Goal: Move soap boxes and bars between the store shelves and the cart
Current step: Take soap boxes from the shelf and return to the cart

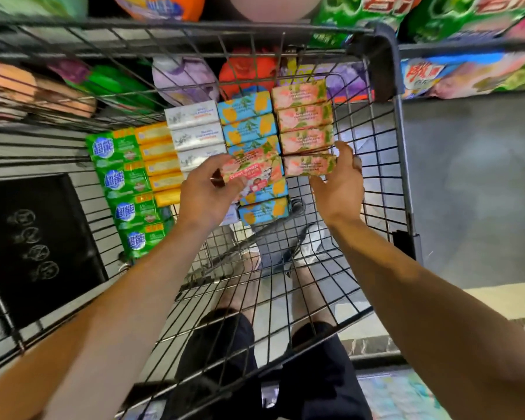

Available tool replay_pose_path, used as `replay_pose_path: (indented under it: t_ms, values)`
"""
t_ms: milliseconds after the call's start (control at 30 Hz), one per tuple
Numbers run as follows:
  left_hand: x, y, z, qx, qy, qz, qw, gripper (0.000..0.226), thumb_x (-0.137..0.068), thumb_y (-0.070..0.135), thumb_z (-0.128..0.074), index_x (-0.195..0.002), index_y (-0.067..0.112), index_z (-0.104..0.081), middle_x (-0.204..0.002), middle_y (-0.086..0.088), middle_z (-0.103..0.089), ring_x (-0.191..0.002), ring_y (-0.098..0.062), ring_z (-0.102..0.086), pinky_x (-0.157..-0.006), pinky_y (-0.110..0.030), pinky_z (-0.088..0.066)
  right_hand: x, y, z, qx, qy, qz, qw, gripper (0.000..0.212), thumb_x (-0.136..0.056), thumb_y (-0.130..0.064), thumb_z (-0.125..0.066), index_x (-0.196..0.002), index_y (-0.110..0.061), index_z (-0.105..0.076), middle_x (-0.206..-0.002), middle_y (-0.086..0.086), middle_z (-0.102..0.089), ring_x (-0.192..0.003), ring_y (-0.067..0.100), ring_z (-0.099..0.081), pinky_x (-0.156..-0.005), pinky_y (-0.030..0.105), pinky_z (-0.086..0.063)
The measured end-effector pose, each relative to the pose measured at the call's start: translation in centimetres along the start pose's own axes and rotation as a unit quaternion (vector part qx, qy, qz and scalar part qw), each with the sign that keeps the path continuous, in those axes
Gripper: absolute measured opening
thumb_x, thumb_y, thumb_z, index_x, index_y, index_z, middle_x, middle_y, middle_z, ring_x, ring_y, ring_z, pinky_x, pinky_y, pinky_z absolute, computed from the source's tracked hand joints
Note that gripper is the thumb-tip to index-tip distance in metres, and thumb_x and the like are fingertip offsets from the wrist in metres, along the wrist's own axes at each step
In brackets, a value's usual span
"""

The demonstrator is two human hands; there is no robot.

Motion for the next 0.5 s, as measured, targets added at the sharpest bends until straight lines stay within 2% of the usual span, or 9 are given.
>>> replay_pose_path:
  t_ms: [67, 167, 233, 333, 433, 500]
  values:
    - [-0.02, 0.0, -0.02, 0.002, 0.001, 0.002, 1.0, 0.044, -0.085, 0.028, -0.076, -0.127, 0.024, -0.062, -0.114, -0.006, -0.065, -0.096, -0.03, -0.066, -0.09, -0.044, -0.054, -0.14, 0.23, 0.0, -0.001, 0.002, -0.007, 1.0, 0.053, -0.088, -0.006, -0.067, -0.137, -0.015, -0.046, -0.12, 0.011, -0.055, -0.102, 0.033, -0.064, -0.082, 0.037, -0.051]
    - [-0.02, 0.13, -0.11, 0.009, -0.002, 0.003, 1.0, 0.044, -0.085, 0.029, -0.076, -0.127, 0.026, -0.062, -0.114, -0.005, -0.066, -0.097, -0.029, -0.066, -0.09, -0.044, -0.054, -0.19, 0.68, -0.14, -0.01, 0.004, -0.022, 1.0, 0.056, -0.086, -0.007, -0.069, -0.136, -0.016, -0.043, -0.122, 0.011, -0.057, -0.098, 0.03, -0.067, -0.082, 0.041, -0.055]
    - [0.0, 0.1, -0.12, 0.012, -0.001, 0.006, 1.0, 0.043, -0.085, 0.028, -0.076, -0.126, 0.025, -0.062, -0.112, -0.004, -0.066, -0.096, -0.028, -0.066, -0.09, -0.044, -0.054, -0.03, 0.74, -0.35, -0.019, 0.006, -0.023, 1.0, 0.06, -0.084, -0.006, -0.07, -0.136, -0.014, -0.041, -0.123, 0.012, -0.056, -0.097, 0.029, -0.067, -0.08, 0.04, -0.056]
    - [0.12, 0.03, -0.16, 0.005, 0.003, 0.001, 1.0, 0.042, -0.086, 0.029, -0.076, -0.125, 0.026, -0.062, -0.109, -0.003, -0.065, -0.093, -0.028, -0.065, -0.088, -0.043, -0.055, 0.33, 0.54, -0.37, 0.003, 0.005, -0.008, 1.0, 0.052, -0.085, -0.003, -0.068, -0.132, -0.013, -0.049, -0.121, 0.011, -0.052, -0.098, 0.032, -0.063, -0.074, 0.03, -0.045]
    - [0.18, -0.09, -0.25, 0.002, 0.003, -0.006, 1.0, 0.042, -0.086, 0.031, -0.075, -0.125, 0.025, -0.062, -0.109, -0.002, -0.066, -0.092, -0.026, -0.065, -0.086, -0.043, -0.055, 0.52, 0.62, -0.74, 0.051, -0.027, 0.005, 0.998, 0.049, -0.087, -0.003, -0.065, -0.133, -0.017, -0.051, -0.116, 0.005, -0.048, -0.098, 0.031, -0.062, -0.079, 0.035, -0.05]
    - [0.19, -0.21, -0.27, -0.001, 0.002, -0.008, 1.0, 0.042, -0.085, 0.034, -0.075, -0.124, 0.024, -0.063, -0.11, -0.002, -0.066, -0.092, -0.025, -0.065, -0.086, -0.045, -0.056, 0.48, 0.97, -0.79, 0.074, -0.04, 0.001, 0.996, 0.042, -0.089, -0.007, -0.064, -0.128, -0.018, -0.053, -0.12, 0.008, -0.05, -0.102, 0.031, -0.062, -0.082, 0.037, -0.052]
Point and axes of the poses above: each hand's wrist, its own x-axis away from the middle knuckle, its own z-axis out of the back of the hand, y = z × x, the point moved 9 cm from there along -x, towards the middle knuckle
